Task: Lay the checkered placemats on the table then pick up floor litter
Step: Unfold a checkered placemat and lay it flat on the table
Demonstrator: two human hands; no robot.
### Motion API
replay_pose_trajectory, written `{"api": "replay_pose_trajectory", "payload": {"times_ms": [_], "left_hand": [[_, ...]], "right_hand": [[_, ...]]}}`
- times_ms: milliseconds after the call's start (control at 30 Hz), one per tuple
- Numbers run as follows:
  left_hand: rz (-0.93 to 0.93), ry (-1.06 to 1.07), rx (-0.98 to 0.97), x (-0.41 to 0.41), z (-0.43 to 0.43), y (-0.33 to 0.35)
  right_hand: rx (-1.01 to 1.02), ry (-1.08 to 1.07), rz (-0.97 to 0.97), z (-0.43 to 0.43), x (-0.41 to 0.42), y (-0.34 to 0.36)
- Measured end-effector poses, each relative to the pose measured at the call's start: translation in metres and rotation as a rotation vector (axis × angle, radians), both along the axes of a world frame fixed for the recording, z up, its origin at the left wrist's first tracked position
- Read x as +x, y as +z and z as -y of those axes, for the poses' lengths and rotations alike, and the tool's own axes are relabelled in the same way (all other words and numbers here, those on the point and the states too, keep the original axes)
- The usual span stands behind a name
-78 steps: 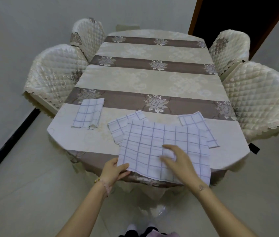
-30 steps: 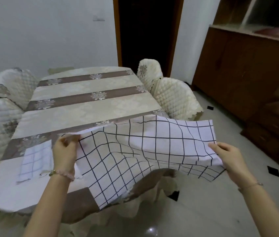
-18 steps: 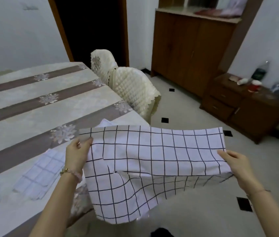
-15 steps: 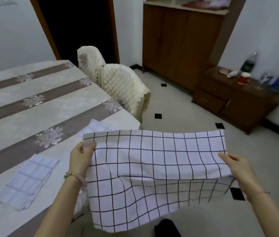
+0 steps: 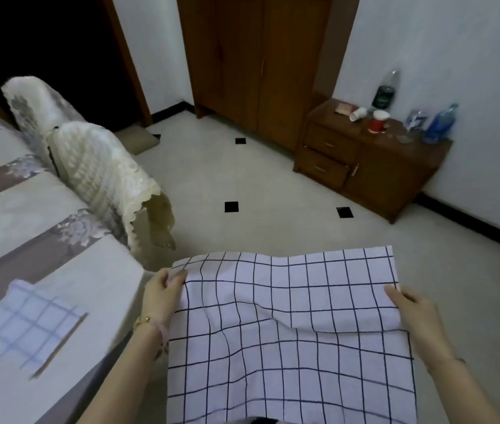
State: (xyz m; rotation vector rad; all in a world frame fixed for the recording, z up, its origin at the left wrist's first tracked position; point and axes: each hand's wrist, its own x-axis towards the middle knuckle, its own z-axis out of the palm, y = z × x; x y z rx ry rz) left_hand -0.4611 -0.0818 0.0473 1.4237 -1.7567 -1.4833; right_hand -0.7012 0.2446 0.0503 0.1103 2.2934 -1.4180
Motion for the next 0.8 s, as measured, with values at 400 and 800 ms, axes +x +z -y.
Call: {"api": "replay_pose_trajectory", "payload": {"times_ms": [400, 800], "left_hand": [[-0.039, 0.028, -0.207, -0.184, 0.114, 0.027], [-0.192, 0.272, -0.162, -0.329, 0.317, 0.046]], "right_hand": [[-0.064, 0.055, -0.050, 0.126, -0.174, 0.045], [-0.082, 0.284, -0.094, 0.380, -0.361, 0.066]]}}
